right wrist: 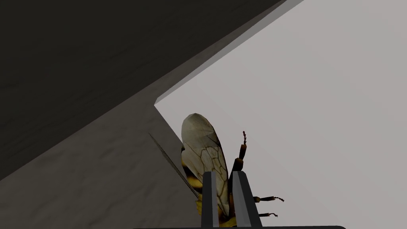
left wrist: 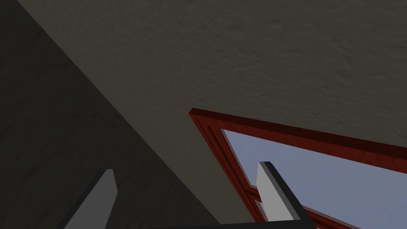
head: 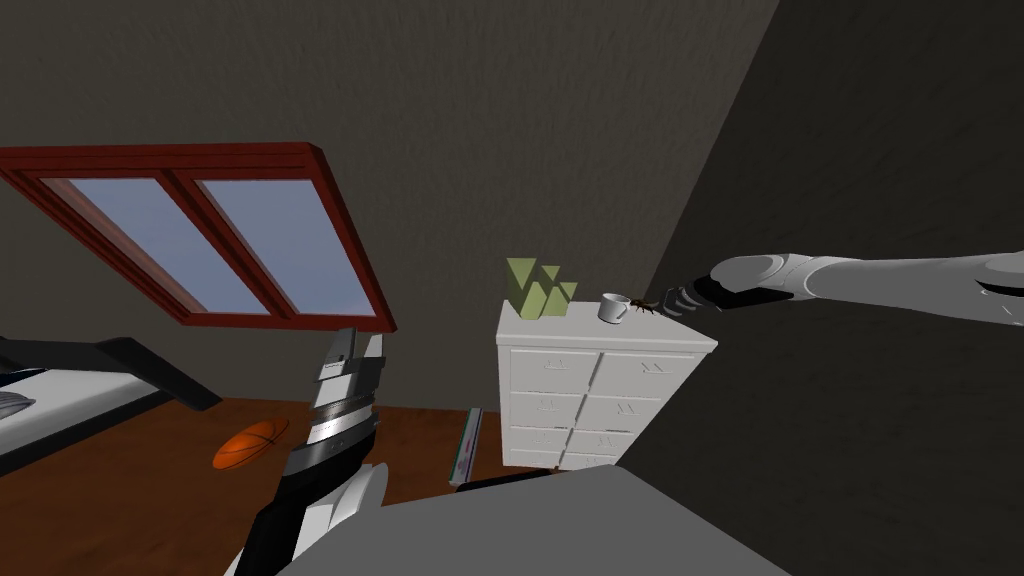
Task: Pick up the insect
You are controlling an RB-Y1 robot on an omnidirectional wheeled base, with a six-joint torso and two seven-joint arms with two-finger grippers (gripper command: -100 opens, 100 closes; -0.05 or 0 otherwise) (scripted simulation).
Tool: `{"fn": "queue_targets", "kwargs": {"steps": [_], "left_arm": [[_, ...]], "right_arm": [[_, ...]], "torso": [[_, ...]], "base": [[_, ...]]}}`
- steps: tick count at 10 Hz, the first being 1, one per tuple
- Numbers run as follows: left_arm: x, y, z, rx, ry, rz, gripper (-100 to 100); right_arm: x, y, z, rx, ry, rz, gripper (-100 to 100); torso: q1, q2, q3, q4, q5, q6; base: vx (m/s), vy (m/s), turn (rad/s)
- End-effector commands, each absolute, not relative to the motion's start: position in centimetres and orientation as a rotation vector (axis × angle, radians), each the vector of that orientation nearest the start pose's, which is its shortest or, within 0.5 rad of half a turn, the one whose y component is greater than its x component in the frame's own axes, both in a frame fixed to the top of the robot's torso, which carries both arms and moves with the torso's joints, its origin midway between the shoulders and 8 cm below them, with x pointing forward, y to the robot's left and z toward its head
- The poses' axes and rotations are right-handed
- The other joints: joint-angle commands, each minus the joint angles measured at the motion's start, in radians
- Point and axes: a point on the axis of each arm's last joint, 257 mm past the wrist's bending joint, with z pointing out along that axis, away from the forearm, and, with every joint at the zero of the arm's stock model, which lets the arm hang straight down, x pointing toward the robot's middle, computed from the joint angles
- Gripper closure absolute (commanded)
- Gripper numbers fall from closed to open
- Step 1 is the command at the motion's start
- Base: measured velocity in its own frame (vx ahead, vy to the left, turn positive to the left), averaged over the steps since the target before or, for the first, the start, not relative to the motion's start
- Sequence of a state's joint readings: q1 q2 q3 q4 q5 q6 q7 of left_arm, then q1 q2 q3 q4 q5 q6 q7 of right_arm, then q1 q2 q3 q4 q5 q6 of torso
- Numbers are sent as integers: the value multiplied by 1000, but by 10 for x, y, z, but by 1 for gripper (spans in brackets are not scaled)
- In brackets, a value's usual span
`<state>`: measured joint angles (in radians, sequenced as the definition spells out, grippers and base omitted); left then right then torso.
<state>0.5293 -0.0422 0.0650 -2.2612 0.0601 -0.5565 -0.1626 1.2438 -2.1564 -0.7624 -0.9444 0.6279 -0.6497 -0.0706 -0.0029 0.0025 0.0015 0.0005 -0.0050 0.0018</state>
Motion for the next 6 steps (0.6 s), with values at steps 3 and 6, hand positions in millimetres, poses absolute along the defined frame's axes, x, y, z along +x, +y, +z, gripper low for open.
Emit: {"fn": "queue_targets", "kwargs": {"steps": [3, 6], "left_arm": [[328, 315, 18, -648, 572, -1109, 0], [328, 315, 18, -648, 572, -1109, 0]], "right_arm": [[468, -678, -24, -955, 2269, -680, 100], [471, -675, -22, -960, 2266, -679, 100]], "torso": [[-1, 1, 1, 0, -1, 1], [-1, 1, 1, 0, -1, 1]], "base": [[-1, 0, -27], [-2, 0, -25]]}}
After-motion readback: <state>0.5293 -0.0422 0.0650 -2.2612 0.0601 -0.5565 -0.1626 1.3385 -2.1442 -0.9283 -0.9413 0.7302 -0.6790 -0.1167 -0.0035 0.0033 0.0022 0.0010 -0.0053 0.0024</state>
